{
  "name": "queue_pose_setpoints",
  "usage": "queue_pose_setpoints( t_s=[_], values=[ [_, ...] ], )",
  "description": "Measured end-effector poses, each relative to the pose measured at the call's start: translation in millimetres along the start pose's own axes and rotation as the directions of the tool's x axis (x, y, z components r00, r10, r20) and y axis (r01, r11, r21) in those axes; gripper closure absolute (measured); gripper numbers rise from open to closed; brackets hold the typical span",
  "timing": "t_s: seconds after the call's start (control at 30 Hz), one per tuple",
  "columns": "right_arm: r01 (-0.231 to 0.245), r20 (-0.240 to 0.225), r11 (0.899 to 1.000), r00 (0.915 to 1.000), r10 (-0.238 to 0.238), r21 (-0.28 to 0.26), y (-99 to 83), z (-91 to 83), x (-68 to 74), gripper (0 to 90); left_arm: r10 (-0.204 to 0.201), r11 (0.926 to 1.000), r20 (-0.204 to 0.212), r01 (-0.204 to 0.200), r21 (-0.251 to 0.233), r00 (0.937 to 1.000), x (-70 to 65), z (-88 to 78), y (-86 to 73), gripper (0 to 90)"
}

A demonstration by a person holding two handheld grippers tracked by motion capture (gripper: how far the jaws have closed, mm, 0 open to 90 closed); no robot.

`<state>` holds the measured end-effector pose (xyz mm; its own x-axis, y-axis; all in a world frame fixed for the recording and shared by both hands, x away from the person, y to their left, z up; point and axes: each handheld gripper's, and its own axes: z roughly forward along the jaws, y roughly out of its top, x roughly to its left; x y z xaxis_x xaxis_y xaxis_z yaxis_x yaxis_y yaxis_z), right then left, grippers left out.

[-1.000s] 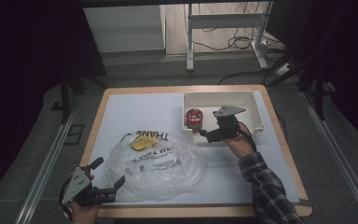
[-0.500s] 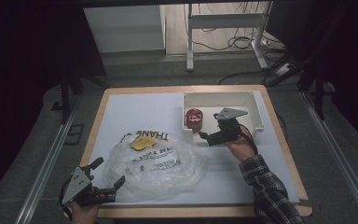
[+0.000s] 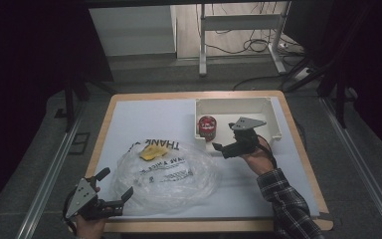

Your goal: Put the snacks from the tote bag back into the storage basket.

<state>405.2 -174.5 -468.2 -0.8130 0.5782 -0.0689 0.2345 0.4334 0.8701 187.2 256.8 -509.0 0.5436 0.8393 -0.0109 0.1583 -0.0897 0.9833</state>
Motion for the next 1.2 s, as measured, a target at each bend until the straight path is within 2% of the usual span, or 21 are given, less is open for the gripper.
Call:
queue_pose_setpoints(
  t_s=[0.33, 1.2],
  values=[
    [-0.012, -0.004, 1.000, 0.9999, 0.012, -0.014, -3.7, -10.5, 4.5, 1.0, 0.000, 1.0000, 0.001, 0.000, -0.001, 1.0000, -0.2, -0.1, 0.0, 0.0],
    [-0.009, 0.008, 0.998, 0.9999, 0.009, -0.066, -10.3, -33.0, 18.4, 1.1, -0.002, 1.0000, 0.003, 0.002, 0.001, 1.0000, -0.3, 0.2, -0.1, 0.0]
  ],
)
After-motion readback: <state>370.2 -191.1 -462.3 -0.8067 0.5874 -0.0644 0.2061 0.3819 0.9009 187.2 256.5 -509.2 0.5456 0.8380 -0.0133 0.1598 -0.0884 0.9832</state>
